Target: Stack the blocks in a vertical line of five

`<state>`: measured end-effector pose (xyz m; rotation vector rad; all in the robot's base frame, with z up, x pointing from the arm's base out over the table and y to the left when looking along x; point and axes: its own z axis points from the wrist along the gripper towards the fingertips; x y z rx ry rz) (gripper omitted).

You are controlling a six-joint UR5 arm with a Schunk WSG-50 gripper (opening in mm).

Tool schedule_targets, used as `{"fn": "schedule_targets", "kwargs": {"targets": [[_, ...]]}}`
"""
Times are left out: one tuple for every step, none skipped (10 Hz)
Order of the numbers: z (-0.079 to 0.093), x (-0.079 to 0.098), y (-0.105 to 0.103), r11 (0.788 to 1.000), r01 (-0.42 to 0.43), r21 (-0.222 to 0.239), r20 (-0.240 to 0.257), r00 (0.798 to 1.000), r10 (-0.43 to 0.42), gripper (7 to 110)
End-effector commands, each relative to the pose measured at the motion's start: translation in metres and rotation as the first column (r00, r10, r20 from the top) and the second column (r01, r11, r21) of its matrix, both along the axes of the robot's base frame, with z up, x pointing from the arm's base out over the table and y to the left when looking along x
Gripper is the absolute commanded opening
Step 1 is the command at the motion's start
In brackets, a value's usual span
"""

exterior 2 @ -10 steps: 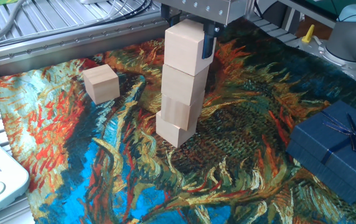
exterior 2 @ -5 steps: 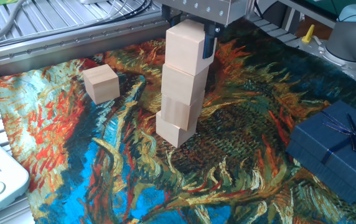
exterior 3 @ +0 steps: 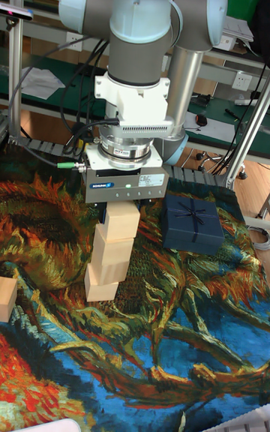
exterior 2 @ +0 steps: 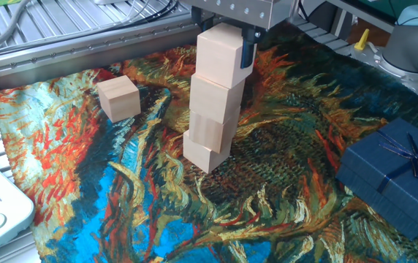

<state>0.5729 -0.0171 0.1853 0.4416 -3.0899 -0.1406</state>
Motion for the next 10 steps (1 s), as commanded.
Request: {"fn": "schedule_targets", "kwargs": {"targets": [[0.0008, 0.0018, 0.001, 0.999, -0.03, 0.02, 0.007, 1.0, 0.03, 44], [0.001, 0.003, -0.0002, 0.999, -0.032, 0.02, 0.01, 0.999, 0.031, 44], [0.0023, 0.0063, -0.0013, 0.999, -0.032, 0.021, 0.021, 0.999, 0.032, 66], [0.0029, 0.0084, -0.0009, 0.999, -0.035, 0.024, 0.029, 0.999, 0.034, 66], [0.0029, 0.0083, -0.001, 0.999, -0.033, 0.023, 0.029, 0.999, 0.033, 66], [0.0031, 0.0087, -0.0012, 0.999, -0.033, 0.023, 0.03, 0.999, 0.033, 66], [0.004, 0.0105, 0.0018, 0.999, -0.037, 0.036, 0.037, 0.999, 0.036, 66], [0.0042, 0.0107, 0.0029, 0.998, -0.039, 0.039, 0.038, 0.999, 0.037, 66], [0.0039, 0.0114, 0.0032, 0.998, -0.039, 0.039, 0.038, 0.999, 0.037, 66], [0.0038, 0.0117, 0.0037, 0.998, -0.042, 0.041, 0.038, 0.998, 0.04, 66]]}}
